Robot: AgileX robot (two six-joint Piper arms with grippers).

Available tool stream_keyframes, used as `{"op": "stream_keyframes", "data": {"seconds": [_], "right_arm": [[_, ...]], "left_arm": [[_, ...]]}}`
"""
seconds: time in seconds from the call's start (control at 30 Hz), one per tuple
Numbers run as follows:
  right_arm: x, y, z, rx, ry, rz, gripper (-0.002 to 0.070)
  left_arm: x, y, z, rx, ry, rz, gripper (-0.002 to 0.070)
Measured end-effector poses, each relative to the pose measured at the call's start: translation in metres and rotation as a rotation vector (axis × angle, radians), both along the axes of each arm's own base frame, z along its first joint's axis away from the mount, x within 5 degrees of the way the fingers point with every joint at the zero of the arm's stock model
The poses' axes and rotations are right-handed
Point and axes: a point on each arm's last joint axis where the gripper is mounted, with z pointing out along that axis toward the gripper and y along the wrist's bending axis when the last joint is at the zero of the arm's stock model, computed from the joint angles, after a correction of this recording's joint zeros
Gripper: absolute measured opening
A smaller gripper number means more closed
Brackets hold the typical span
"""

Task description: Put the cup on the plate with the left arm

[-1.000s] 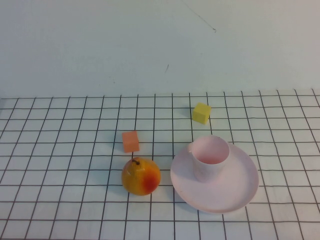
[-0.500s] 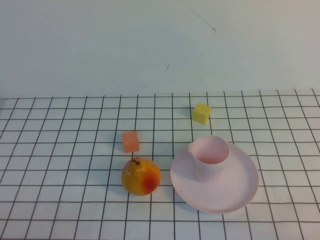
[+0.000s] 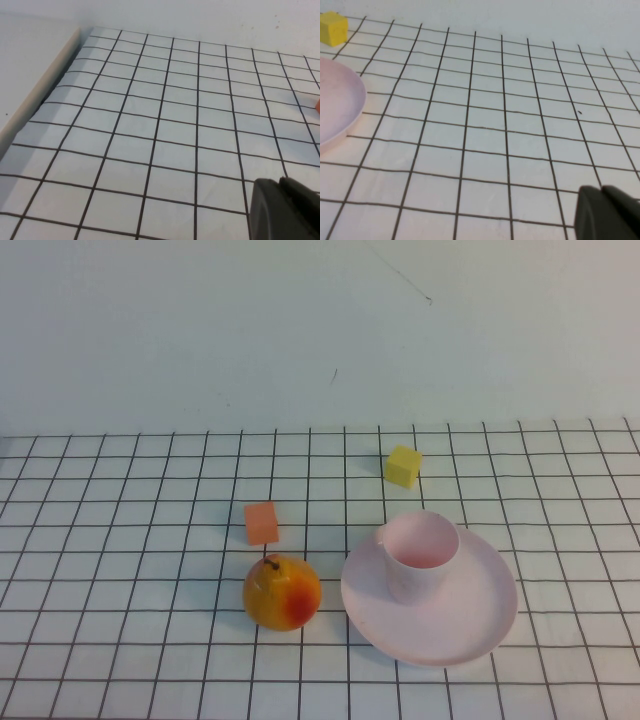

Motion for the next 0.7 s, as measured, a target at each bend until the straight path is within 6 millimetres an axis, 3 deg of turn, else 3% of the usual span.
{"op": "stream_keyframes", "data": {"seconds": [0.7], "right_arm": [[0.0,0.0,0.0,0.0,0.0,0.0,-0.0002]], "left_arm": [[0.0,0.0001,0.0,0.011,0.0,-0.003,-0.0002]]}}
